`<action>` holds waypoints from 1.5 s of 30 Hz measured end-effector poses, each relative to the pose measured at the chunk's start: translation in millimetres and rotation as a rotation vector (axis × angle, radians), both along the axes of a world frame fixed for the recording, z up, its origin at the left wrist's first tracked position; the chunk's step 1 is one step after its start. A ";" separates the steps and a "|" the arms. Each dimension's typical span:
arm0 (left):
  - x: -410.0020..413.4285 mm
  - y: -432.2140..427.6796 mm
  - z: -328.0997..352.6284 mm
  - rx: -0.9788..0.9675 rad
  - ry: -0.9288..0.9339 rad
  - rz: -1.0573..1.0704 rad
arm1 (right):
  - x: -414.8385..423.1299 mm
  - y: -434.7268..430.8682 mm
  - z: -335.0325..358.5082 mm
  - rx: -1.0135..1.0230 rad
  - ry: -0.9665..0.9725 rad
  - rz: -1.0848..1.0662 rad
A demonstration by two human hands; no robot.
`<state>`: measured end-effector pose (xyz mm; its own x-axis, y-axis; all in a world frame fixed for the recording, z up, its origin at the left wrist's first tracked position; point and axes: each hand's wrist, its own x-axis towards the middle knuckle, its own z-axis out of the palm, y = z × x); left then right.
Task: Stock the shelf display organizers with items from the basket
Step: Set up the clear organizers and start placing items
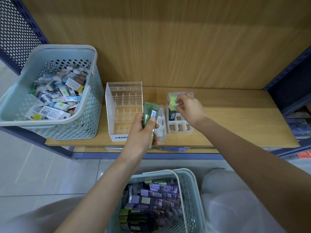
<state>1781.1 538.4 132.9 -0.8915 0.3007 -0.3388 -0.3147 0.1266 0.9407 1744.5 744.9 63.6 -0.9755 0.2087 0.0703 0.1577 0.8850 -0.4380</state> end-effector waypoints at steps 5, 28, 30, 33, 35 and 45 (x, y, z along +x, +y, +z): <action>0.0 -1.3 1.6 0.038 -0.056 0.005 | 2.8 -3.1 1.4 0.096 -0.080 -0.017; 6.6 -25.4 7.6 0.236 -0.091 0.162 | 66.9 -49.1 91.4 -0.917 -0.076 -0.026; 7.7 -27.0 7.1 0.208 0.015 0.153 | 77.3 -52.4 93.0 -0.814 -0.159 0.063; 12.6 -25.2 9.2 0.141 0.149 0.063 | 91.8 -63.0 90.2 -0.622 -0.233 0.230; 17.6 -20.5 10.1 0.076 0.198 -0.015 | 96.3 -69.7 84.7 -0.560 -0.184 0.296; 11.3 -13.7 5.3 -0.031 0.096 0.097 | 60.9 -32.0 73.4 -0.456 0.068 0.016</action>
<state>1792.4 524.7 138.2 -0.9446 0.2020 -0.2586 -0.2360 0.1294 0.9631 1805.3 713.0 137.0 -0.9752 0.2177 0.0393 0.1025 0.6018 -0.7921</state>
